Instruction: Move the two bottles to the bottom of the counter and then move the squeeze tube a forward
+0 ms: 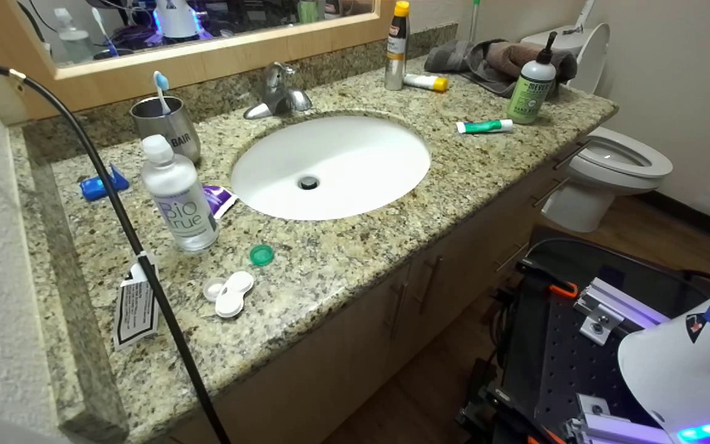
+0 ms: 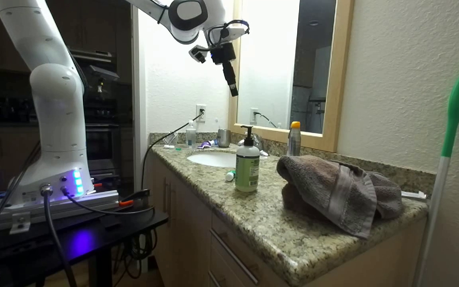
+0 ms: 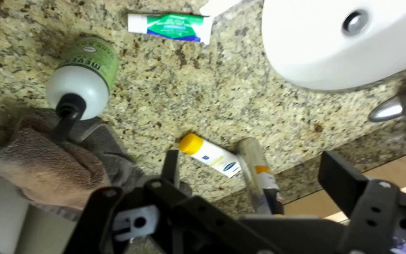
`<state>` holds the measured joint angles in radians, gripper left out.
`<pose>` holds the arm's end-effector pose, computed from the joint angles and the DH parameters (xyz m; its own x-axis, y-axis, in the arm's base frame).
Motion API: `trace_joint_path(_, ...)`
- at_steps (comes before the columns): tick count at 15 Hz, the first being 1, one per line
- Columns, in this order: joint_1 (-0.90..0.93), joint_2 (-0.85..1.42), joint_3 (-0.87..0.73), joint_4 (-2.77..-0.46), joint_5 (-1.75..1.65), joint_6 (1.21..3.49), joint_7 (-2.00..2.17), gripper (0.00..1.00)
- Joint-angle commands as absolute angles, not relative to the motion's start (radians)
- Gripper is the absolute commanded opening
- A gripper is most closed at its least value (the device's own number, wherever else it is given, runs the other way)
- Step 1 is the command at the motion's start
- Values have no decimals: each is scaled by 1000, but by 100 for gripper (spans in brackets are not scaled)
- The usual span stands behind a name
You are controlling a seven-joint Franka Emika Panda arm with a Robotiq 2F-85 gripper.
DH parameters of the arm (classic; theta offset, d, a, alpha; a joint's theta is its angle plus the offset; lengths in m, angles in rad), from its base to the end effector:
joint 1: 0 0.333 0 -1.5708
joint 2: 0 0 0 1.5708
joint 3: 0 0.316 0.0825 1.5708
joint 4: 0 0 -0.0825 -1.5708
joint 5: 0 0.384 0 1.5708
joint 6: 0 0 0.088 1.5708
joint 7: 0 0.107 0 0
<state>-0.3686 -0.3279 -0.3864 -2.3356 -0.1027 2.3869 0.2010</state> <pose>0.3452 -0.3403 0.4920 0.5732 -0.7459 0.3391 -0.7667 -0.6343 -0.0992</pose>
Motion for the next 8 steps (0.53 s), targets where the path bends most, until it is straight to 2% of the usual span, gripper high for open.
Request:
trace_joint_path(1, -386, -320, -365, -2329, -80, 2383, 182, 100)
trace_joint_path(4, -403, -321, -356, -2353, -126, 2393, 180, 100)
trace_joint_path(8, -379, -72, -318, -2186, -180, 2316, 290, 100)
